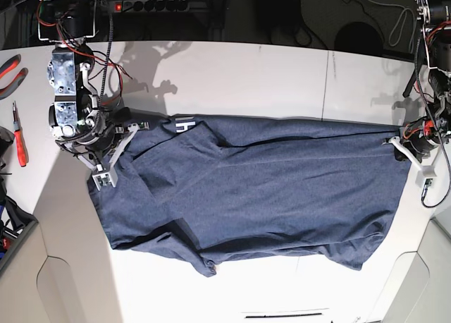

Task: Layout the t-shirt on the table in an organized manner, then fold the t-shirt properly
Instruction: 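Regrasp the shirt edge with the right gripper near the collar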

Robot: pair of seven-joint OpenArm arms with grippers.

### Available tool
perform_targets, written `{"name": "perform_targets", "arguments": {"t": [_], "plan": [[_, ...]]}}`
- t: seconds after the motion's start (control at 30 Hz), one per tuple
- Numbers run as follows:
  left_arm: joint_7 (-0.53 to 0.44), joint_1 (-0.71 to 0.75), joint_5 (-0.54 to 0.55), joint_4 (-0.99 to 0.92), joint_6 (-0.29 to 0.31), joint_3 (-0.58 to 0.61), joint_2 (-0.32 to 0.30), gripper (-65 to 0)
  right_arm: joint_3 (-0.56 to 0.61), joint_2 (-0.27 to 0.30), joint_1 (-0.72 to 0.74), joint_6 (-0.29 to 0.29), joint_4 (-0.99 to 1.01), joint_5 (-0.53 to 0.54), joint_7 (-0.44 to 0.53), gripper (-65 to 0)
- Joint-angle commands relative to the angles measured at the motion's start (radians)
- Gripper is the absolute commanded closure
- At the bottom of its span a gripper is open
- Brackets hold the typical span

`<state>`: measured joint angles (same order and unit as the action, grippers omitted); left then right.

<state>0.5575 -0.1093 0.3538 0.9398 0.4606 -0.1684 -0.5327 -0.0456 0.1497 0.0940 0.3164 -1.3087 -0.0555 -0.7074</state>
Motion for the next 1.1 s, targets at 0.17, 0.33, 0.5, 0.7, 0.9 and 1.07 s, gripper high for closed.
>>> {"name": "perform_targets", "arguments": {"t": [0.17,0.33,0.5,0.7,0.9,1.07], "plan": [[0.060,0.109,0.032,-0.002,-0.003,-0.003,-0.016,0.0,-0.001,0.070,-0.111,0.002,-0.056,0.042,-0.090,0.0],[0.062,0.166,0.036,0.022,-0.003,-0.018,-0.016,0.0,-0.001,0.105,-0.227,0.002,-0.210,0.063,-0.121,0.0],[0.076,0.261,0.089,0.138,0.024,-0.105,-0.013,0.0,-0.003,0.105,-0.330,0.002,-0.351,0.063,-0.131,0.0],[0.116,0.379,0.121,0.258,0.045,-0.229,0.013,0.0,-0.008,0.105,-0.374,0.002,-0.374,0.043,-0.139,0.0],[0.124,0.431,0.169,0.293,0.075,-0.279,0.051,0.0,-0.021,0.105,-0.360,0.004,-0.375,0.045,-0.137,0.0],[0.085,0.422,0.209,0.296,0.083,-0.286,0.058,0.0,-0.021,0.105,-0.346,0.000,-0.375,0.045,-0.129,0.0]]}}
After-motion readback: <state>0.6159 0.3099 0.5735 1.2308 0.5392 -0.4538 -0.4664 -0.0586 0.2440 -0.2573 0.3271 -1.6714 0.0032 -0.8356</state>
